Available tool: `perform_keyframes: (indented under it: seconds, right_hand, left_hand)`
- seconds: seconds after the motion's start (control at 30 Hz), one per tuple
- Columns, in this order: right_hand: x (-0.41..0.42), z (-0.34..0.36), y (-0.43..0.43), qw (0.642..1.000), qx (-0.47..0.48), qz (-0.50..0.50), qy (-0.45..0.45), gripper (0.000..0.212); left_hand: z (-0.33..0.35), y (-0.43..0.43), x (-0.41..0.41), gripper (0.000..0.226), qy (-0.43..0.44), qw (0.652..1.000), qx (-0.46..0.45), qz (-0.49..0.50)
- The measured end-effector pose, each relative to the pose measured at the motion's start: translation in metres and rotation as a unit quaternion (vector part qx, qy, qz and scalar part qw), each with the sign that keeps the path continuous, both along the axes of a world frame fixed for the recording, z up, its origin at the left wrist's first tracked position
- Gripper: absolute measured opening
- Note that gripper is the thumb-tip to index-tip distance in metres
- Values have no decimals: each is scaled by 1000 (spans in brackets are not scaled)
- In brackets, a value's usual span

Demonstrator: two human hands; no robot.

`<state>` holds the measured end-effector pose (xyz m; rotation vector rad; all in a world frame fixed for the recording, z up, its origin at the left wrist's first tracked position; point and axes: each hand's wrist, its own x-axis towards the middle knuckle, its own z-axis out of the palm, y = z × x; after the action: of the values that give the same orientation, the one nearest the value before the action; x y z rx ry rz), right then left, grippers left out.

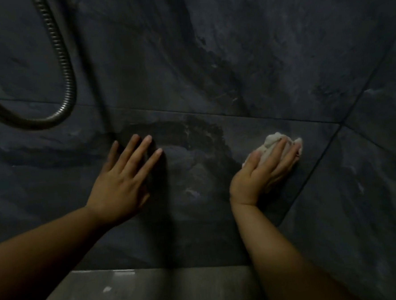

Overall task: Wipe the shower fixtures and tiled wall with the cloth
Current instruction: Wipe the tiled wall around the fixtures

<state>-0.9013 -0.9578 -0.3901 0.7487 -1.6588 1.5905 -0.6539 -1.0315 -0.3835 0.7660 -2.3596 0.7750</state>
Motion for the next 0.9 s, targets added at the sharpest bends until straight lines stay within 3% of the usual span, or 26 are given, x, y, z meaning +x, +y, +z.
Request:
perform_keyframes:
  seconds: [0.13,0.33,0.5,0.63,0.9]
  right_hand:
    - [63,7,-31,999,17,11,42,42]
    - [172,-7,-78,985,84,33,149,44]
    - [188,-39,-80,900,250,86,346,53]
    - [177,-23,-73,936,229,60,259,67]
    - [252,-22,-111,949,216,49,224,53]
  left_hand:
    - [-7,-12,32,100,21,1000,22,5]
    - [-6,-53,111,92,45,999,20,20]
    - [-9,-68,149,90,76,996,35,11]
    - [-9,-76,155,84,110,992,53,17]
    - [-13,-97,195,74,215,973,79,20]
